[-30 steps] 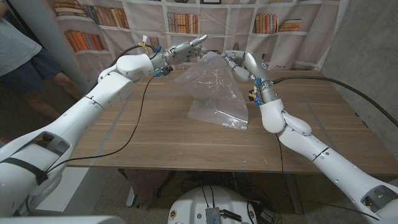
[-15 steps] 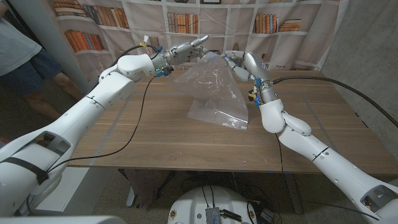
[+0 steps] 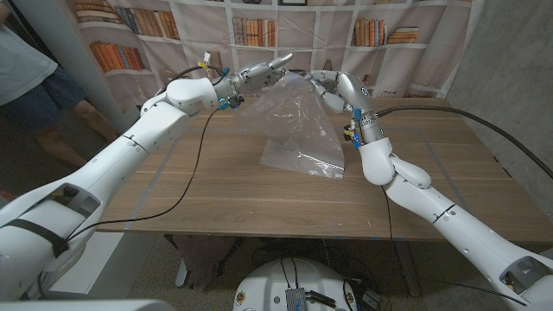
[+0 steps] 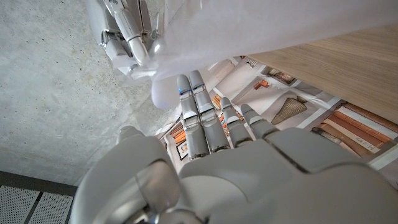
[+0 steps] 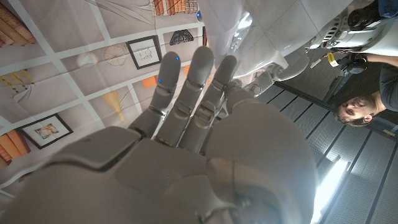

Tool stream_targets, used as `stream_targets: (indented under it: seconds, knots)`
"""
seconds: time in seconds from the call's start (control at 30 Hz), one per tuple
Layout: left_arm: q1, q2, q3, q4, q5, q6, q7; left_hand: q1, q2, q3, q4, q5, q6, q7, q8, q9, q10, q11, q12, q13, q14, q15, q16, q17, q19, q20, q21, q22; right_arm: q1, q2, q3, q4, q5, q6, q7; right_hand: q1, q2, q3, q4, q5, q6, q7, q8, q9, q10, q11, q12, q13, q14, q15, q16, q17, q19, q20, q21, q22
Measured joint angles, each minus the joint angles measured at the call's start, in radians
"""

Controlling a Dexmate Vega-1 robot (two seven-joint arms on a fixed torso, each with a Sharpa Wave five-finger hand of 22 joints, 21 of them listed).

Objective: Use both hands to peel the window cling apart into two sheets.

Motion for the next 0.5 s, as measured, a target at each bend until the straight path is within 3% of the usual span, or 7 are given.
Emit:
stream_targets:
  seconds: [0.5]
  knots:
    - [0.012,-0.001,0.002,-0.003,-0.001,0.001,0.004,0.0,0.0,0.0,0.0,0.0,-0.007,0.008,-0.008,-0.003,-0.046,0.019,-0.018,-0.006,0.0,0.0,0.0,0.0,-0.004,0.004,0.0,0.0,0.002,0.0,-0.006,-0.007,-0.019,-0.005,-0.008,-0.006,0.0,0.0,0.0,0.0,-0.001,0.001,0.0,-0.003,0.0,0.0,0.0,-0.004,0.0,0.0,0.0,0.0,0.0,0.0,0.0,0.0]
